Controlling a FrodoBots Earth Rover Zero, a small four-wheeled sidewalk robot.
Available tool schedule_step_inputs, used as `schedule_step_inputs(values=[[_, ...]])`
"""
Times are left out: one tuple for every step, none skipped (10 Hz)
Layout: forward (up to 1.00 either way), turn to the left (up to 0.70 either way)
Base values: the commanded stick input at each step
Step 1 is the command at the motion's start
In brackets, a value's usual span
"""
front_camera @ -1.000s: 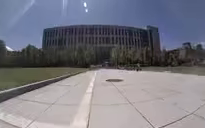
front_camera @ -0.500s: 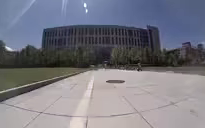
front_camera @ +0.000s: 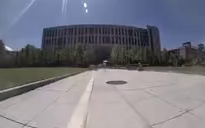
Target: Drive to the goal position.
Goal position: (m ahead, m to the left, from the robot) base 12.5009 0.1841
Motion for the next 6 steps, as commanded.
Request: schedule_step_inputs(values=[[0.70, 0.00], [0.70, 0.00], [0.70, 0.00], [0.70, 0.00], [0.70, 0.00], [0.70, 0.00]])
